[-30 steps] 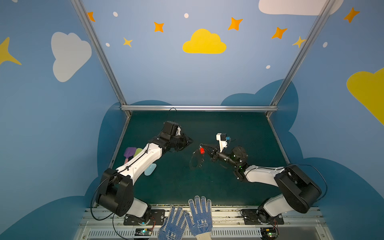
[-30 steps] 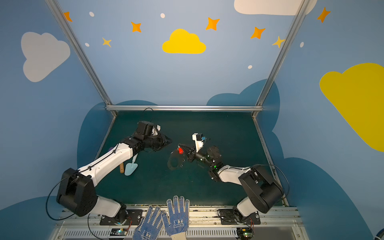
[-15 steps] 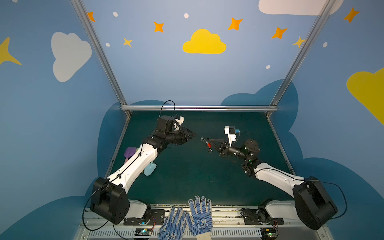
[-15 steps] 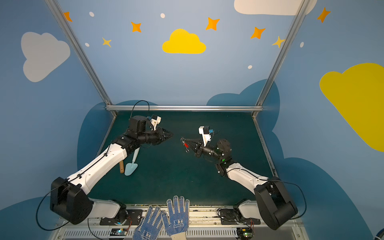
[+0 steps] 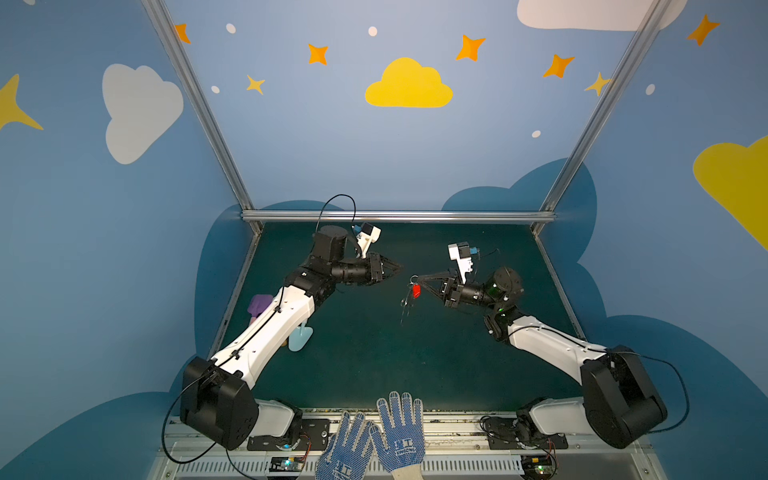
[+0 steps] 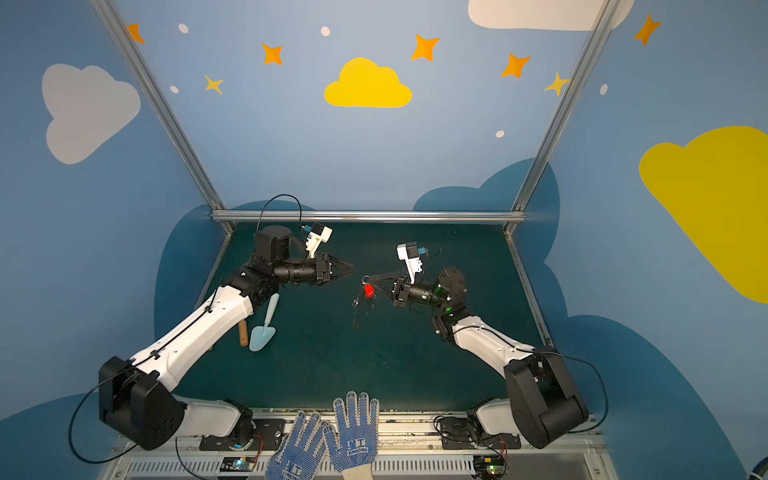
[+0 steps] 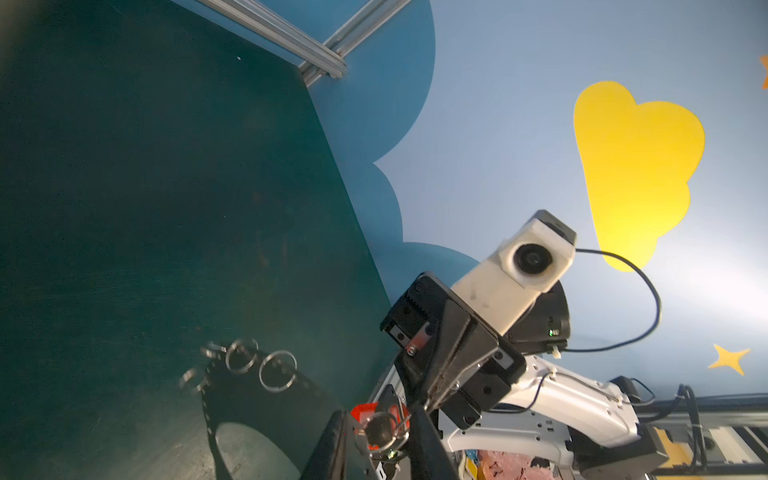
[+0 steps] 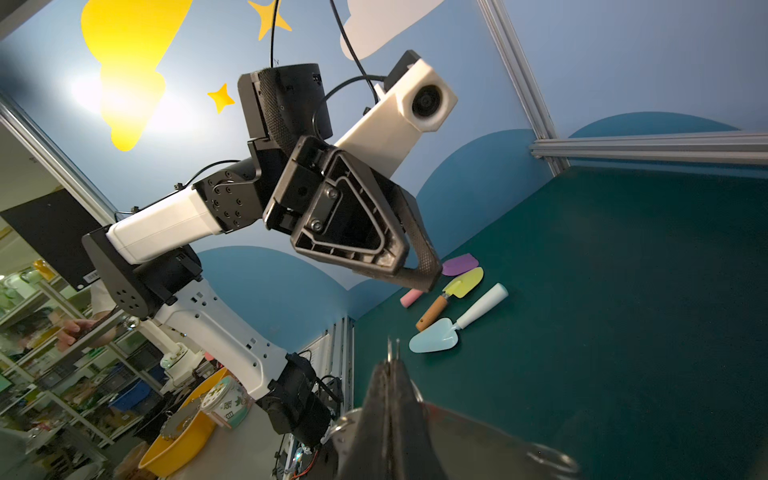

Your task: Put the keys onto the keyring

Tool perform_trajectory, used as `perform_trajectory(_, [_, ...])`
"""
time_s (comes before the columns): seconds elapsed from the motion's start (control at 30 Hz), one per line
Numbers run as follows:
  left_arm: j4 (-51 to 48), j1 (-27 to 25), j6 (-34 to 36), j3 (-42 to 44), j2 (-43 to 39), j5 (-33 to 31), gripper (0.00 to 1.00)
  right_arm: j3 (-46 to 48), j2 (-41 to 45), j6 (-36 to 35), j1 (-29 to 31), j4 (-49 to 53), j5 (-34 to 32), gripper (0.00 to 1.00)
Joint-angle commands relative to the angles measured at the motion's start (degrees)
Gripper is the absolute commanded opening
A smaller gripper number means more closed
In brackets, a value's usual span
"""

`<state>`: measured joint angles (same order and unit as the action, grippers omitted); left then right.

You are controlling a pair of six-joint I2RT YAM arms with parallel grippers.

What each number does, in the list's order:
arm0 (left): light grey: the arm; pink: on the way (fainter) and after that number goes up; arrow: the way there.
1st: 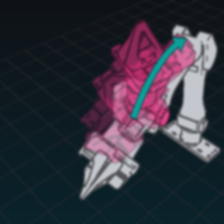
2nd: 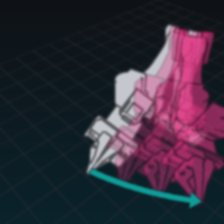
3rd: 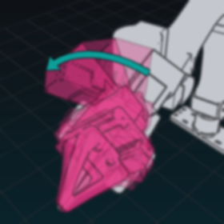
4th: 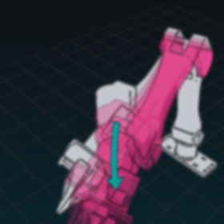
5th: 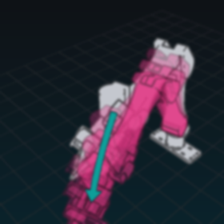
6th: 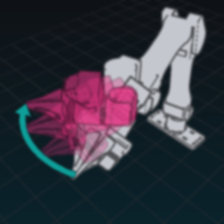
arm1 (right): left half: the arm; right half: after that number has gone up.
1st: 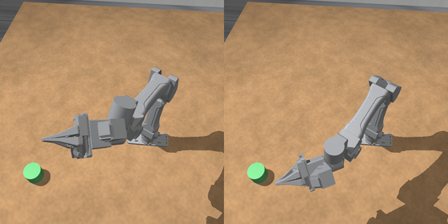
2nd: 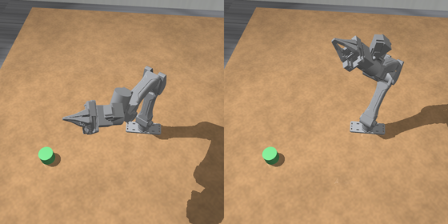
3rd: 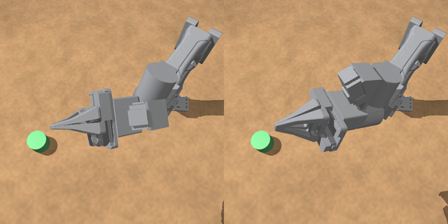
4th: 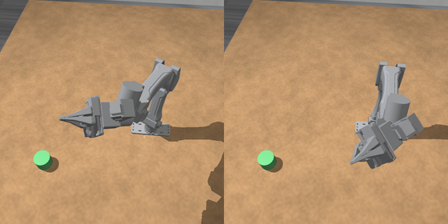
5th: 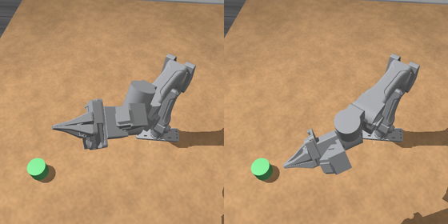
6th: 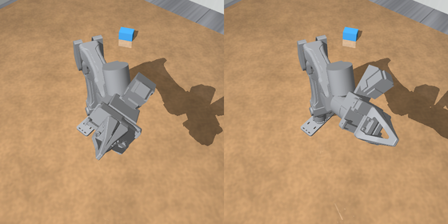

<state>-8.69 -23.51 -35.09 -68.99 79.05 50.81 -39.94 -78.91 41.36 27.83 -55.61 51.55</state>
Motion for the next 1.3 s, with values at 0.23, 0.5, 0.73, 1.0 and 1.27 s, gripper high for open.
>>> perform_trajectory(0.23, [0.0, -1.5, 5.3, -1.9, -1.9, 5.4, 0.33, -2.6, -1.4, 4.9, -0.4, -6.6, 3.6, 0.0])
perform_trajectory(0.5, [-4.9, -3.7, 9.3, -3.8, -0.4, 2.2, 0.3, -3.1, -1.8, 6.5, -0.5, -8.0, 4.5, 0.0])
perform_trajectory(0.73, [-6.5, -4.4, 10.3, -4.7, 0.6, 0.3, 0.29, -3.0, -1.3, 6.9, -0.5, -8.2, 5.0, 0.0])
perform_trajectory(1.0, [-7.3, -4.4, 11.0, -4.1, -0.5, -4.5, 0.4, -2.5, -0.9, 7.0, -0.5, -8.3, 5.4, 0.0])
perform_trajectory(1.27, [-5.9, -5.4, 10.7, -4.5, 0.8, 0.2, 0.33, -2.7, -1.4, 7.5, -0.5, -8.8, 5.4, 0.0])
